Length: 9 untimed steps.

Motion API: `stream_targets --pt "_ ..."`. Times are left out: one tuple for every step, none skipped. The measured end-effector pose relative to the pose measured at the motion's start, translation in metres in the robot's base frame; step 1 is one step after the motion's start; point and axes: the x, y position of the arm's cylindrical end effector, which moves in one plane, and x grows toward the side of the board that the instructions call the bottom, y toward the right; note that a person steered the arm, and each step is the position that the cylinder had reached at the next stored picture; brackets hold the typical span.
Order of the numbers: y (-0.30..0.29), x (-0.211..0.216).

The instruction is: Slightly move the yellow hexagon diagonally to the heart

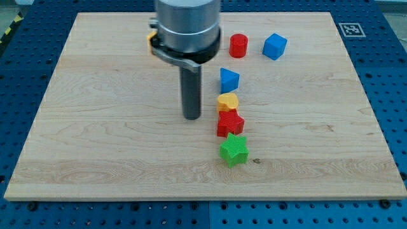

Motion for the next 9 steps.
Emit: stream_targets --pt "-0.040 0.000" --pt "-0.043 0.000" --pt "-0.049 -0.002" --pt "-0.090 -0.032" --pt "-0.134 -0.078" --pt "-0.152 -0.128" --pt "-0.152 -0.129" --pt "-0.152 -0.168" --pt "-0.147 -0.210"
